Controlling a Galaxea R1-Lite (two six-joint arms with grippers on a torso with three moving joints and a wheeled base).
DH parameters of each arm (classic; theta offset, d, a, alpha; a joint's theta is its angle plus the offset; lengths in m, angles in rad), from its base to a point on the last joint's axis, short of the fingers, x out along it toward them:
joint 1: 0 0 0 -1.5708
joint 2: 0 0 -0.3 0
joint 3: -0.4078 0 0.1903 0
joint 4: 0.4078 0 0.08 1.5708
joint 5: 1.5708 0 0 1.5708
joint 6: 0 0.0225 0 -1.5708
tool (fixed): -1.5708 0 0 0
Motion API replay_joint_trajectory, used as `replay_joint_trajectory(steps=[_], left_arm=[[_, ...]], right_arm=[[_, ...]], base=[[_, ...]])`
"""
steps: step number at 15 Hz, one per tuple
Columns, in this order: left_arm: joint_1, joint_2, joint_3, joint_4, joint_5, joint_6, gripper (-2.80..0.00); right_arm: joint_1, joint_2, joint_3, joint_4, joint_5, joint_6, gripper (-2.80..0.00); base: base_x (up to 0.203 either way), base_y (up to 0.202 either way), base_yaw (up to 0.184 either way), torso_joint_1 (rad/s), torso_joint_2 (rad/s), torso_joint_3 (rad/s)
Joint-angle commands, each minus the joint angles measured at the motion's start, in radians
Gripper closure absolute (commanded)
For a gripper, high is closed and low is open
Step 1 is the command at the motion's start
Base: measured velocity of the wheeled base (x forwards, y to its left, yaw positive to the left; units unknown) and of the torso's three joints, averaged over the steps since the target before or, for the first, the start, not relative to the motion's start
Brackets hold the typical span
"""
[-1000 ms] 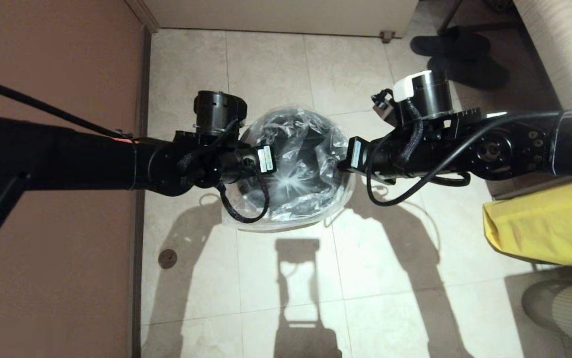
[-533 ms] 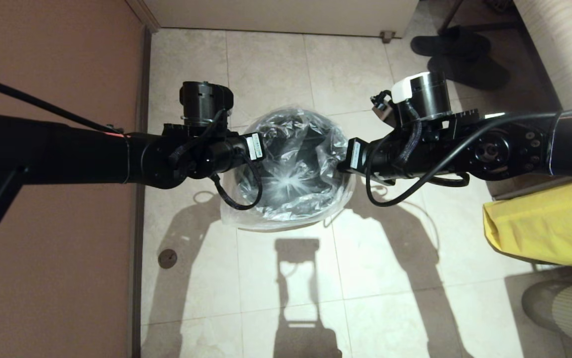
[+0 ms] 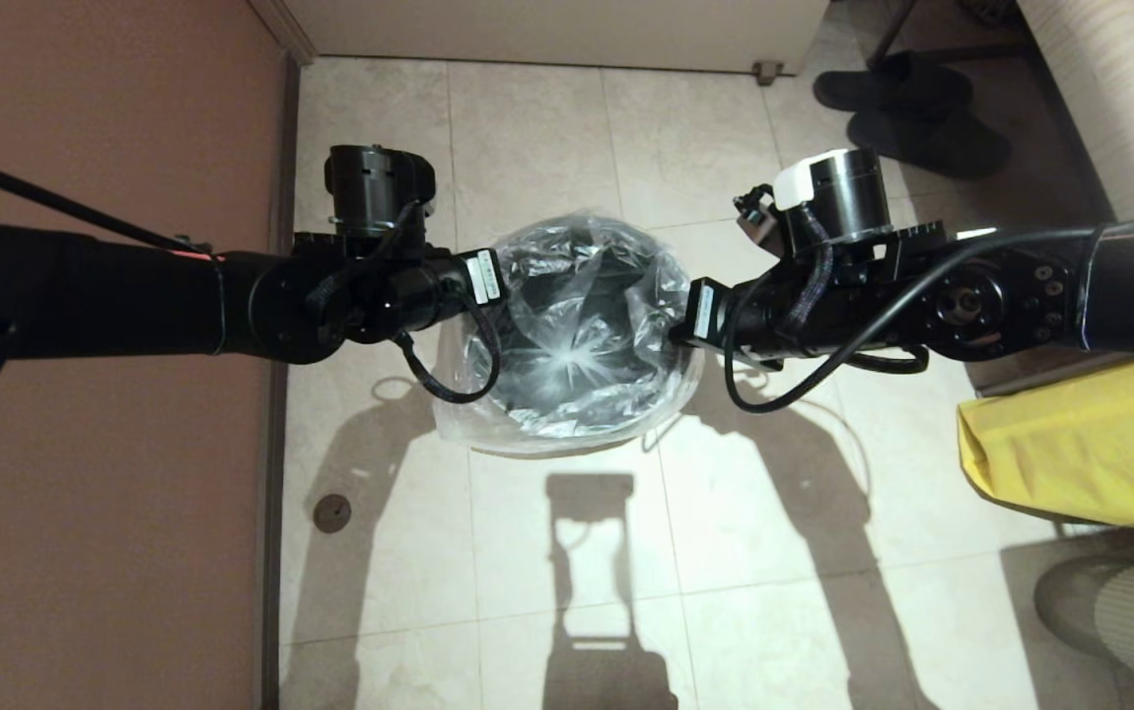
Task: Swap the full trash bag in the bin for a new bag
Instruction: Put the new garbage bag on the trash can
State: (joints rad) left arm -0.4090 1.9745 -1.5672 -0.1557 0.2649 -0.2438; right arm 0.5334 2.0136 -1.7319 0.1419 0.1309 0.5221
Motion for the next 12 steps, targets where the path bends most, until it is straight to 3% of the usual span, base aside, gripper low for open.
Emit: replay_joint_trajectory(steps=[1,6,12], left_arm=[[0.012,0.005,0.001,0.000,0.002,-0.002,0.00],[0.031,-0.003,0.000,0.001,0.002,-0.003,0.00],[0.004,-0.045,0.017,0.006,0.004,-0.005,0.00]], right_arm=[[0.000,-0.001,-0.001,0.001,0.001,0.003,0.00],[-0.003,-0.010,-0.002,0.003,0.001,0.003,0.00],[-0.002,-0.029,0.005,0.010,0.000,0.003,0.00]], base=[[0.000,0.000,0.000,0.000,0.00,0.000],[0.000,0.000,0.000,0.000,0.00,0.000],[0.000,0.000,0.000,0.000,0.00,0.000]])
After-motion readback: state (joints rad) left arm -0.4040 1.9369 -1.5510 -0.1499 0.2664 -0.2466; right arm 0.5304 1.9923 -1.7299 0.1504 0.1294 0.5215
